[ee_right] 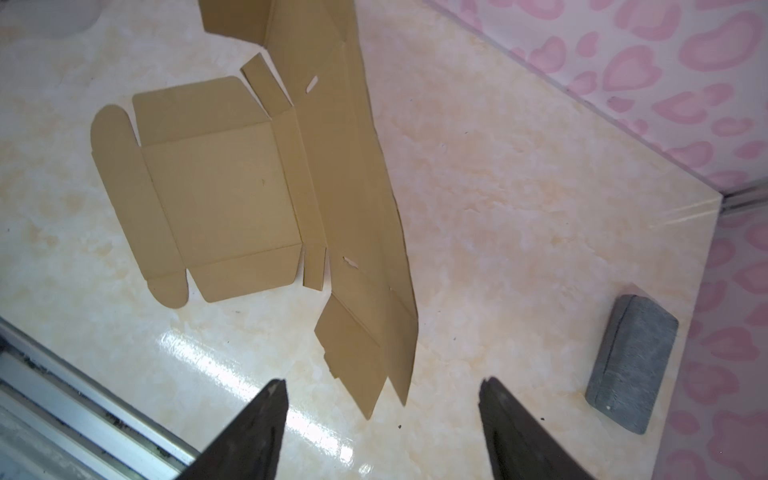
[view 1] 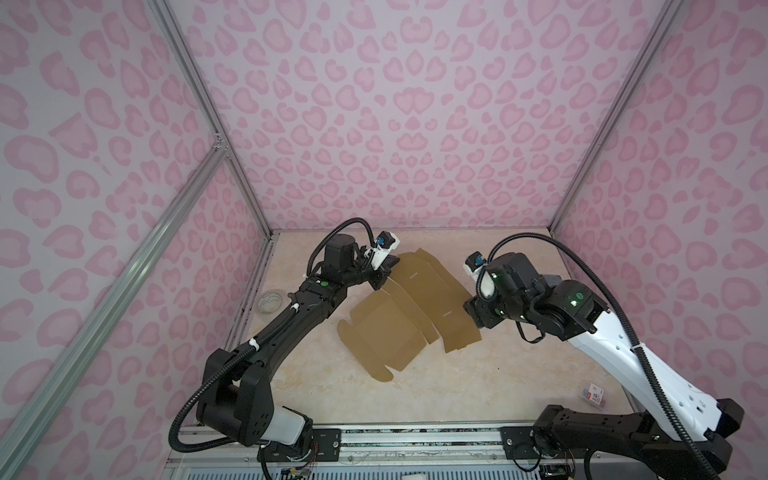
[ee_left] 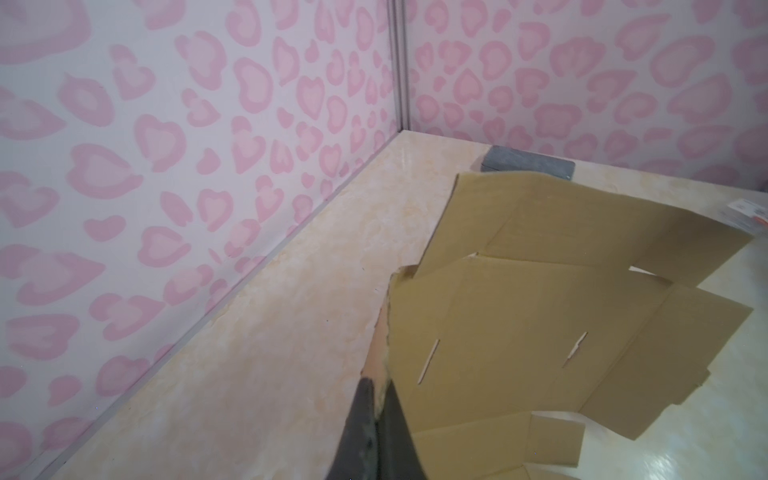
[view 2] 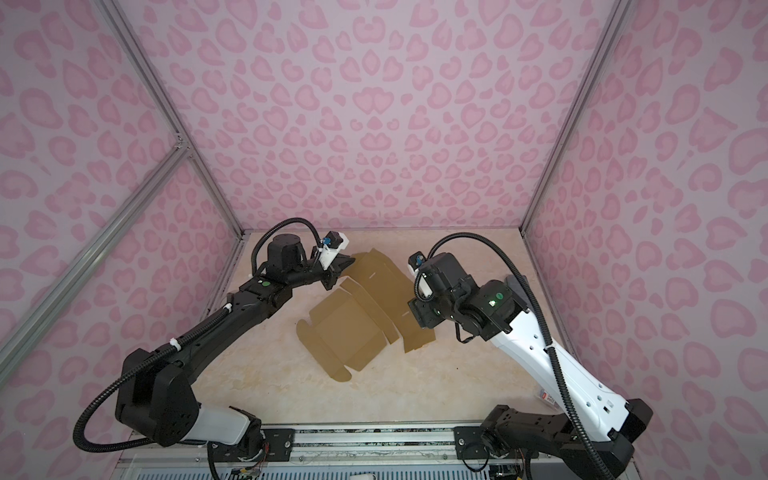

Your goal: Fold the paper box

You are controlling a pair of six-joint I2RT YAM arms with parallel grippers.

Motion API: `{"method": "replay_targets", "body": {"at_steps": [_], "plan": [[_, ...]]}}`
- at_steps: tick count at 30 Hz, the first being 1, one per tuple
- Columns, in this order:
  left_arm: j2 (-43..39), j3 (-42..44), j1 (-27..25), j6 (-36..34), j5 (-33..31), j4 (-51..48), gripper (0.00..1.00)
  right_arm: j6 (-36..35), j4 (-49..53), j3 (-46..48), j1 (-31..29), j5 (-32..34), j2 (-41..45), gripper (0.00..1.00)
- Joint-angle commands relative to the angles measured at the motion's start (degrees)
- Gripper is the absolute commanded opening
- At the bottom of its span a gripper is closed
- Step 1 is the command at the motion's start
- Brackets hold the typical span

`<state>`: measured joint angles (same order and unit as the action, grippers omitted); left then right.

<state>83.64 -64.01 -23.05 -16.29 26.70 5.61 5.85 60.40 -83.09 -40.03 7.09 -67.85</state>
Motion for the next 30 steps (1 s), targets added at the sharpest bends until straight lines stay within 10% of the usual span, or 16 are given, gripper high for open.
{"method": "replay_targets", "body": {"at_steps": [1, 8, 15, 30], "plan": [[0.30, 1.85, -0.15, 12.78, -8.00, 13.84, 0.03, 6.70, -5.48, -0.68, 4.20, -2.26, 3.40, 0.77], [-2.51, 14.30, -5.55, 26.63, -19.05, 36.98, 0.03, 31.41, -26.03, 5.76, 14.95, -21.63, 9.14, 0.78], [-3.20, 23.09, -13.91, 27.63, -31.13, 50.01, 0.03, 57.18, -46.35, 18.01, 15.75, -23.82, 8.75, 0.78], [2.99, 34.65, -23.69, 27.64, -44.30, 67.57, 0.03, 72.28, -55.87, 29.87, 16.08, -17.02, 7.26, 0.74]]}}
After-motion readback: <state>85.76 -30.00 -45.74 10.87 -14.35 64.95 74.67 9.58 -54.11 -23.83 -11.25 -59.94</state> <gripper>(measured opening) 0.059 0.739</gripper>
